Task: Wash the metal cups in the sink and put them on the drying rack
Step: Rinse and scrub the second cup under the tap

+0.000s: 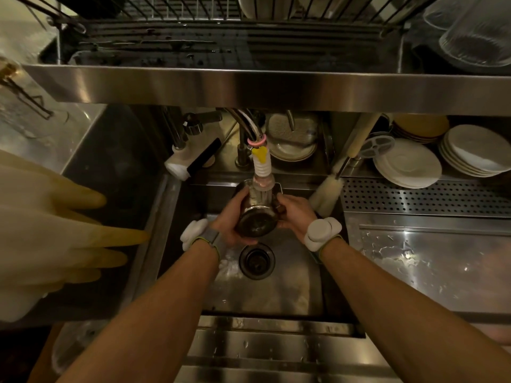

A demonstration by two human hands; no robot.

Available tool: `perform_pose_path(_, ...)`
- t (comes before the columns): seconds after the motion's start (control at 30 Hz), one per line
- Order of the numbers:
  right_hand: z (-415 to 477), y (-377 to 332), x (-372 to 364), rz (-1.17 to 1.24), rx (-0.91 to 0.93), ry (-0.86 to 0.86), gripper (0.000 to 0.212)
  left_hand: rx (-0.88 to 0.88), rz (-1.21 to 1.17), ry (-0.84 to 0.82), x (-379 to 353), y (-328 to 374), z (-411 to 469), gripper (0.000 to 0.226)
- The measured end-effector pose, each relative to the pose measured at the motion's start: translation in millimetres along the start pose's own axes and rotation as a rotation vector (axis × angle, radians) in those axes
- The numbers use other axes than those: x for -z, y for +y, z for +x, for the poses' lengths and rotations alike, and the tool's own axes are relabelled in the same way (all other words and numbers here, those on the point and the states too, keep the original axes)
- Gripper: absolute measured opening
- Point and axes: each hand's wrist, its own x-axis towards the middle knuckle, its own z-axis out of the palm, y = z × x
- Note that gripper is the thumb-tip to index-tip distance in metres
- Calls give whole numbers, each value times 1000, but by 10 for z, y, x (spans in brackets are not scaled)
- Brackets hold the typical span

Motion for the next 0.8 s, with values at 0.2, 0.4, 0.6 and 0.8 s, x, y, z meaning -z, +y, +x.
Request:
perform_pose_path(0.2, 20, 93, 34, -463, 89, 182, 37, -240, 92, 187, -177, 17, 32, 82)
perform_pose_path(0.4, -67, -34, 10, -202, 96, 7, 54, -335, 99, 81, -166, -52, -24, 47)
perform_pose_path(0.6, -26, 101, -62, -401, 186, 52, 95, -237, 94, 164, -30, 1, -84, 29)
perform_pose_path(0.8, -53, 97, -70, -500, 332, -5, 98, -275, 194, 303, 127, 42, 6, 20)
